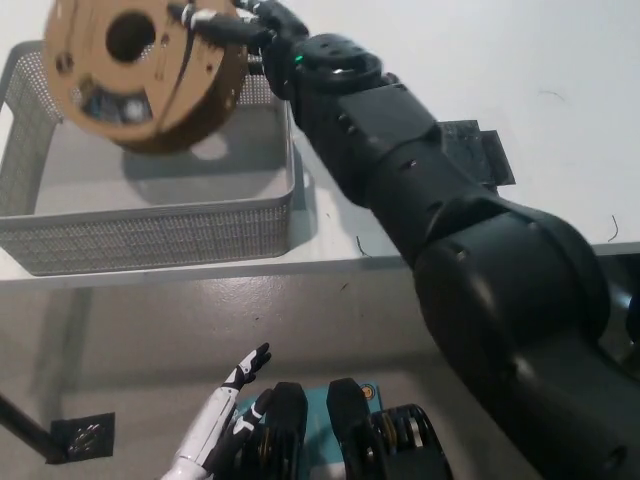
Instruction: Use the right hand to pick up a 3d printing filament and place it into a container on the left side
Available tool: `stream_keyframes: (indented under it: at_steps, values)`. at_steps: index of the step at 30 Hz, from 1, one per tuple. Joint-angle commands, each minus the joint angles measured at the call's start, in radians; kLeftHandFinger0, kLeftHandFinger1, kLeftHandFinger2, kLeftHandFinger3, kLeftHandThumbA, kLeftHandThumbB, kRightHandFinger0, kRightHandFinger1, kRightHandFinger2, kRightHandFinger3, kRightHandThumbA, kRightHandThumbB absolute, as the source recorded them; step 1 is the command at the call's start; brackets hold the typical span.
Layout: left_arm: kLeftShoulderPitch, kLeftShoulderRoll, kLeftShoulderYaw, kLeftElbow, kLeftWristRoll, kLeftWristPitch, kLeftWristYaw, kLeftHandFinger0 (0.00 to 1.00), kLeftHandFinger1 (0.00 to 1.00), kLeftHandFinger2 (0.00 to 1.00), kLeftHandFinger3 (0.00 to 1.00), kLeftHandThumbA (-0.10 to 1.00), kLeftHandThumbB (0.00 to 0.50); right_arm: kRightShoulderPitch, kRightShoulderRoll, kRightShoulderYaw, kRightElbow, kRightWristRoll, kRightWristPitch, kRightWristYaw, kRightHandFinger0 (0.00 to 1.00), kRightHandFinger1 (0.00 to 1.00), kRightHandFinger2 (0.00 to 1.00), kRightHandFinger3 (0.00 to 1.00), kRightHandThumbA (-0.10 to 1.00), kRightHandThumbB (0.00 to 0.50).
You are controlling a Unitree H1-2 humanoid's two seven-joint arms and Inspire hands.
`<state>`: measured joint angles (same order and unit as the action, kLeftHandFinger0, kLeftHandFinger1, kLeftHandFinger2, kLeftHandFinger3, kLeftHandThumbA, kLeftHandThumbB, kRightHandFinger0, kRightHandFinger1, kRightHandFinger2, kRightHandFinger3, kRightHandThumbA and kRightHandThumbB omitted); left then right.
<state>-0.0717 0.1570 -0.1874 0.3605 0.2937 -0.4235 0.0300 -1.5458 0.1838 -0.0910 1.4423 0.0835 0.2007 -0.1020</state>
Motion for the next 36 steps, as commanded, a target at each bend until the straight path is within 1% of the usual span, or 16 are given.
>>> stream_keyframes:
  at_steps: [1, 3, 5, 8, 10, 11, 12, 16, 19, 22, 26, 27, 30, 31, 34, 36]
  values:
    - [-0.017, 0.016, -0.002, -0.025, -0.005, -0.013, -0.024, 1.0, 1.0, 1.0, 1.0, 1.0, 0.248, -0.076, 0.017, 0.222, -0.024, -0.224, -0.149, -0.106, 0.18, 0.63, 0.93, 0.57, -0.1, 0.164]
    - [-0.025, 0.017, -0.001, -0.031, 0.0, -0.004, -0.027, 1.0, 1.0, 1.0, 1.0, 1.0, 0.243, -0.074, 0.019, 0.287, -0.022, -0.245, -0.149, -0.083, 0.25, 0.64, 0.86, 0.71, -0.1, 0.172]
    - [-0.031, 0.017, 0.001, -0.032, 0.001, 0.0, -0.03, 1.0, 1.0, 1.0, 1.0, 1.0, 0.244, -0.078, 0.015, 0.331, -0.019, -0.255, -0.138, -0.03, 0.14, 0.51, 0.75, 0.69, -0.1, 0.161]
    - [-0.036, 0.021, 0.001, -0.036, 0.01, 0.004, -0.029, 1.0, 1.0, 1.0, 1.0, 1.0, 0.236, -0.091, 0.007, 0.4, -0.011, -0.268, -0.098, 0.141, 0.5, 0.78, 0.98, 1.0, 0.27, 0.268]
    - [-0.036, 0.021, 0.001, -0.035, 0.011, 0.005, -0.029, 1.0, 1.0, 1.0, 1.0, 1.0, 0.237, -0.097, 0.003, 0.429, -0.01, -0.268, -0.076, 0.234, 0.68, 0.91, 1.0, 1.0, 0.44, 0.302]
    - [-0.043, 0.02, 0.0, -0.033, 0.012, 0.005, -0.029, 1.0, 1.0, 1.0, 1.0, 1.0, 0.239, -0.101, -0.005, 0.454, -0.01, -0.284, -0.081, 0.273, 0.9, 1.0, 1.0, 1.0, 0.57, 0.346]
    - [-0.045, 0.02, -0.001, -0.029, 0.01, 0.002, -0.031, 1.0, 1.0, 1.0, 1.0, 1.0, 0.236, -0.101, -0.01, 0.475, -0.01, -0.3, -0.084, 0.287, 1.0, 1.0, 1.0, 1.0, 0.7, 0.399]
    - [-0.052, 0.02, -0.004, -0.028, 0.014, -0.002, -0.036, 1.0, 1.0, 1.0, 1.0, 1.0, 0.227, -0.114, -0.034, 0.514, -0.016, -0.319, -0.086, 0.305, 1.0, 1.0, 1.0, 1.0, 0.91, 0.464]
    - [-0.056, 0.019, -0.005, -0.025, 0.011, -0.003, -0.041, 1.0, 1.0, 1.0, 1.0, 1.0, 0.226, -0.115, -0.05, 0.467, -0.028, -0.273, -0.094, 0.269, 1.0, 1.0, 1.0, 1.0, 0.84, 0.457]
    - [-0.053, 0.017, -0.005, -0.029, 0.004, 0.001, -0.047, 1.0, 1.0, 1.0, 1.0, 1.0, 0.231, -0.126, -0.089, 0.446, -0.043, -0.265, -0.134, 0.25, 1.0, 1.0, 1.0, 1.0, 0.97, 0.457]
    - [-0.05, 0.015, -0.004, -0.03, 0.011, 0.004, -0.043, 1.0, 1.0, 1.0, 1.0, 1.0, 0.222, -0.174, -0.177, 0.425, -0.081, -0.266, -0.208, 0.258, 1.0, 1.0, 1.0, 1.0, 0.92, 0.339]
    - [-0.051, 0.016, -0.002, -0.029, 0.006, 0.003, -0.046, 1.0, 1.0, 1.0, 1.0, 1.0, 0.213, -0.182, -0.195, 0.42, -0.094, -0.266, -0.224, 0.254, 1.0, 1.0, 1.0, 1.0, 1.0, 0.312]
    - [-0.052, 0.012, 0.001, -0.024, 0.003, 0.0, -0.043, 1.0, 1.0, 1.0, 1.0, 1.0, 0.208, -0.212, -0.272, 0.356, -0.136, -0.224, -0.195, 0.285, 1.0, 1.0, 1.0, 1.0, 0.83, 0.361]
    - [-0.052, 0.011, 0.001, -0.024, 0.003, 0.0, -0.043, 1.0, 1.0, 1.0, 1.0, 1.0, 0.205, -0.212, -0.274, 0.353, -0.138, -0.227, -0.196, 0.287, 1.0, 1.0, 1.0, 1.0, 1.0, 0.397]
    - [-0.05, 0.01, 0.003, -0.019, 0.004, -0.008, -0.038, 1.0, 1.0, 1.0, 1.0, 1.0, 0.198, -0.154, -0.381, 0.32, -0.35, -0.238, -0.158, 0.317, 1.0, 1.0, 1.0, 1.0, 0.89, 0.336]
    - [-0.049, 0.013, 0.001, -0.018, 0.013, -0.011, -0.035, 1.0, 1.0, 1.0, 1.0, 1.0, 0.197, -0.084, -0.45, 0.319, -0.542, -0.256, -0.108, 0.345, 1.0, 1.0, 1.0, 1.0, 0.98, 0.398]
